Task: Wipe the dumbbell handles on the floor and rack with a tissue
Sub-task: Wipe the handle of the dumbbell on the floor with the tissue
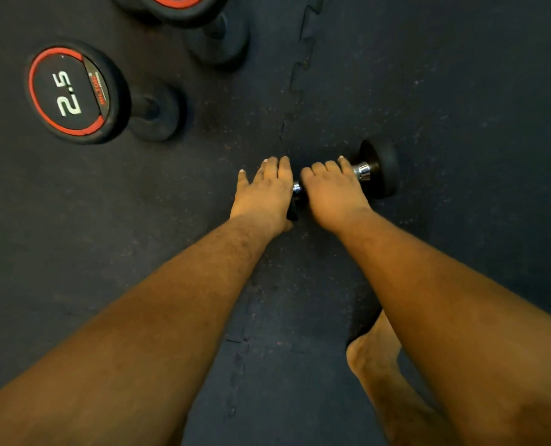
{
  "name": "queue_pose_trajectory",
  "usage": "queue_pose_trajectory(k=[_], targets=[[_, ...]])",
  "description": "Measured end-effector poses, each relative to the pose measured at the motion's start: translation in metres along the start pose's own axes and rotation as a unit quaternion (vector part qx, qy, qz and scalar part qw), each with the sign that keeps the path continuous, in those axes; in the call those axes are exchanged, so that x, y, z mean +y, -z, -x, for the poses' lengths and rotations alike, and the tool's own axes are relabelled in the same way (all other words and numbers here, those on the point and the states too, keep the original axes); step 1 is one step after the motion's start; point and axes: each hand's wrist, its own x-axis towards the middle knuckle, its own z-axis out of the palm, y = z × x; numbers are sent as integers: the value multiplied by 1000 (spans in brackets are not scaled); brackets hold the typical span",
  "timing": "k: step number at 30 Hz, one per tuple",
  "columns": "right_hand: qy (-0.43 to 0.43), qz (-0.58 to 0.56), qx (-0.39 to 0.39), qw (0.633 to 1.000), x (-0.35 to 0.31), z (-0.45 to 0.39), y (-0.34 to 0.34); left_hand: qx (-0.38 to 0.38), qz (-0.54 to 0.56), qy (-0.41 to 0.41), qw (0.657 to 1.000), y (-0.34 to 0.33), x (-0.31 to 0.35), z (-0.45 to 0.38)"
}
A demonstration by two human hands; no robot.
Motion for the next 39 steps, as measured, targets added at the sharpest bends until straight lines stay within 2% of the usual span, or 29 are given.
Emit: queue_pose_trajectory(k=[3,6,11,15,17,20,23,26,28,30,31,32,33,34,35,36,37,38,39], targets=[[-7,17,37,999,15,33,-14,-5,2,-2,1000,1,0,-1],[-14,53,22,998,27,46,-17,-4,6,1,1000,0,0,-1],[-56,17,23,998,26,2,0,-8,-2,1,1000,3,-1,-2],[-56,11,80,995,21,40,-18,-16,-9,0,1000,5,0,-2],[-61,10,83,995,15,49,-21,-14,-7,0,1000,3,0,-1],[-27,-10,89,996,4,25,-18,-14,-2,0,1000,3,0,-3],[42,-27,41,998,-14,11,-15,-23,10,2,1000,6,-2,-6],[37,-72,54,995,-18,20,-12,-20,6,0,1000,6,-1,-5],[48,-108,107,987,-16,34,-18,-17,6,2,1000,3,0,-4],[38,-184,149,971,-19,54,-27,-17,9,4,1000,4,0,-3],[-5,-254,168,953,-22,64,-37,-15,14,5,1000,5,0,-5],[-86,-341,177,919,-27,73,-45,-14,18,6,1000,6,-1,-6],[-194,-445,184,854,-32,78,-50,-15,19,6,1000,6,-1,-6],[-310,-559,191,745,-37,76,-48,-17,15,6,1000,6,-1,-6],[-406,-667,186,596,-39,68,-40,-17,10,5,1000,6,-1,-6],[-464,-745,174,447,-38,57,-31,-17,6,4,1000,4,-1,-5],[-480,-791,174,337,-33,43,-22,-14,3,4,1000,2,0,-4],[-478,-813,182,278,-26,30,-13,-11,-1,6,1000,0,1,-4],[-470,-827,193,240,-20,18,-4,-6,-5,7,1000,-2,2,-3]])
